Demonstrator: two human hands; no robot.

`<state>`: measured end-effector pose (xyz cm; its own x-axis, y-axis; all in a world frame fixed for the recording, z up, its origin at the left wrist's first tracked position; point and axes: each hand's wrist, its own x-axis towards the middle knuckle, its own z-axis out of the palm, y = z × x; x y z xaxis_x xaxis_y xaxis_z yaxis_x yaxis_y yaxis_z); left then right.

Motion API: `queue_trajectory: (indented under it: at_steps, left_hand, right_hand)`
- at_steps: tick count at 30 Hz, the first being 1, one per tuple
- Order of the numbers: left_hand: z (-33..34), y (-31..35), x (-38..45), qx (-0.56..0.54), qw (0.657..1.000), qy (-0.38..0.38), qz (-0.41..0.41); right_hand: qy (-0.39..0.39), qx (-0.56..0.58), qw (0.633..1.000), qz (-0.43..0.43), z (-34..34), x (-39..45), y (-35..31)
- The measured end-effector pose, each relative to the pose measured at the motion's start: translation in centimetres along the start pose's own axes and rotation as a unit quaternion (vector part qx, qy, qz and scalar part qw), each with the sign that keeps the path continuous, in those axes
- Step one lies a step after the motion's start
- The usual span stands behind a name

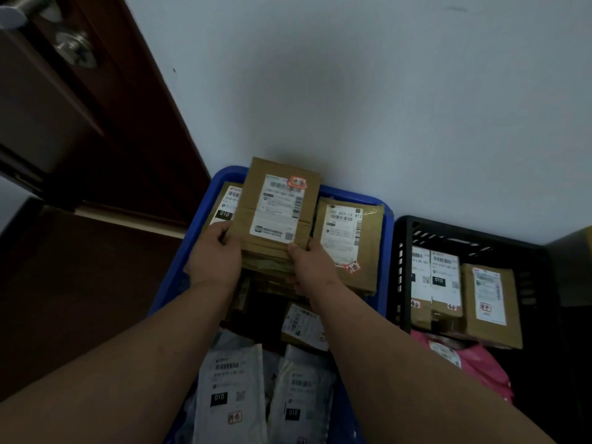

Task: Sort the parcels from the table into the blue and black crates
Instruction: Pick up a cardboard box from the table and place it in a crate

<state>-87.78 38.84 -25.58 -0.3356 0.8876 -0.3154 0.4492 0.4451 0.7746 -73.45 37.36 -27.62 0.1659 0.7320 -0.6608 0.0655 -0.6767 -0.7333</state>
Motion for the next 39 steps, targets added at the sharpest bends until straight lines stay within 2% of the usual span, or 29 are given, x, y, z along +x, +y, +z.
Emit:
queue_trajectory:
  at_steps: [2, 5, 9, 12, 15, 18, 20, 22, 24, 26, 31, 39]
  left_hand:
    - [0.8, 0.4, 0.3, 0.005, 1.0, -0.022, -0.011]
    - [1.5, 0.6, 0.6, 0.0, 0.999, -0.027, -0.017]
    - [1.8, 0.3, 1.2, -0.008, 0.995, -0.099, 0.019]
    - [1.9, -0.3, 2.2, 0.079, 0.983, -0.163, 0.024]
    - [1.7, -0.7, 3.0, 0.184, 0.961, -0.199, 0.042]
    - [1.6, -0.6, 3.5, 0.292, 0.933, -0.203, 0.049]
    - [1.5, 0.2, 3.4, 0.333, 0.924, -0.183, 0.048]
    - [1.5, 0.9, 3.0, 0.286, 0.939, -0.191, 0.029]
    - [1.2, 1.1, 2.2, 0.2, 0.96, -0.196, 0.009]
    - [0.8, 0.9, 0.9, 0.161, 0.973, -0.164, 0.018]
    - [0.4, 0.1, -2.9, 0.115, 0.989, -0.088, 0.037]
    - [0.9, 1.3, -9.8, 0.122, 0.988, -0.089, 0.024]
  right_hand:
    - [0.025, -0.005, 1.0, -0.01, -0.7, 0.1, 0.4]
    - [0.083, -0.04, 0.992, -0.087, -0.7, 0.0, 0.7]
    - [0.114, -0.141, 0.974, -0.135, -0.3, 0.0, 1.0]
    - [0.07, -0.275, 0.951, -0.12, -0.2, 0.0, 0.9]
    - [0.051, -0.403, 0.908, -0.106, -0.2, 0.6, 1.1]
    - [0.059, -0.497, 0.861, -0.095, -0.6, 1.2, 1.0]
    - [0.049, -0.519, 0.849, -0.086, -0.9, 1.4, 0.7]
    - [0.036, -0.501, 0.861, -0.083, -1.2, 1.3, 0.6]
    - [0.036, -0.444, 0.89, -0.096, -1.5, 0.9, 0.9]
    - [0.052, -0.39, 0.912, -0.119, -2.0, 0.2, 1.5]
    - [0.057, -0.368, 0.919, -0.132, -4.2, -2.0, 2.8]
    - [-0.019, -0.361, 0.924, -0.126, -9.4, -7.1, 3.3]
